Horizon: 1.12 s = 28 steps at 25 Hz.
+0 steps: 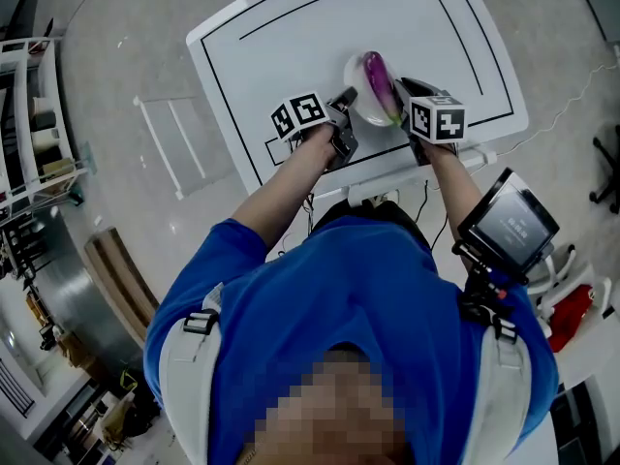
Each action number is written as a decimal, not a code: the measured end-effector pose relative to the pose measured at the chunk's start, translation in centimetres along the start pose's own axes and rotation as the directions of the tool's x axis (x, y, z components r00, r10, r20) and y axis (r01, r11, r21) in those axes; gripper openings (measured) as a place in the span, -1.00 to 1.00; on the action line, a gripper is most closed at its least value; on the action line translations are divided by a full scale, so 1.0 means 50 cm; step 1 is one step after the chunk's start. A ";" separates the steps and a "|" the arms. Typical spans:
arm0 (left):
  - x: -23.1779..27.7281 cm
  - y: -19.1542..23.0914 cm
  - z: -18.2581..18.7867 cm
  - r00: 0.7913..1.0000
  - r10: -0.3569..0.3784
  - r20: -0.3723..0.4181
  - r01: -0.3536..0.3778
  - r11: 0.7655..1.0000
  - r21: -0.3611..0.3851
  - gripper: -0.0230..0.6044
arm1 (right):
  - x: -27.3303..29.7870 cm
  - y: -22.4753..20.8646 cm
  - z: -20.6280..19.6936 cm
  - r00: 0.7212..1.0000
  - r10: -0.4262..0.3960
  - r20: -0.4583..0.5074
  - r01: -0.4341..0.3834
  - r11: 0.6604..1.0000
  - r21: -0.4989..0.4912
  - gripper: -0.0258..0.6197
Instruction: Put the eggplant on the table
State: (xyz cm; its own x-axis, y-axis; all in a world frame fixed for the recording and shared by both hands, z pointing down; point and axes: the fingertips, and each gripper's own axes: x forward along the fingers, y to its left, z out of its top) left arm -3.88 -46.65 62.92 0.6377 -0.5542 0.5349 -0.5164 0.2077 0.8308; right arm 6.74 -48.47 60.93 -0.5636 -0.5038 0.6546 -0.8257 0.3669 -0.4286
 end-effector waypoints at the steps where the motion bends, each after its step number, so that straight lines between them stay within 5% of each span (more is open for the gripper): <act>1: 0.003 0.001 -0.002 1.000 0.003 -0.003 -0.003 1.000 0.003 -0.84 | 0.001 -0.003 -0.002 1.000 -0.004 -0.004 0.004 1.000 -0.001 -0.77; 28: 0.031 0.012 -0.025 0.994 0.094 -0.060 -0.084 0.984 0.155 -0.84 | 0.014 -0.036 -0.044 0.995 -0.071 -0.064 0.067 0.996 -0.063 -0.77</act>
State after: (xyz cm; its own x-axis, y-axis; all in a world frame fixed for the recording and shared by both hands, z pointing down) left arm -2.48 -46.39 64.44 0.6194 -0.4827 0.6191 -0.6505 0.1258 0.7490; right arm 7.89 -47.78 63.53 -0.5005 -0.4775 0.7222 -0.8586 0.3810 -0.3431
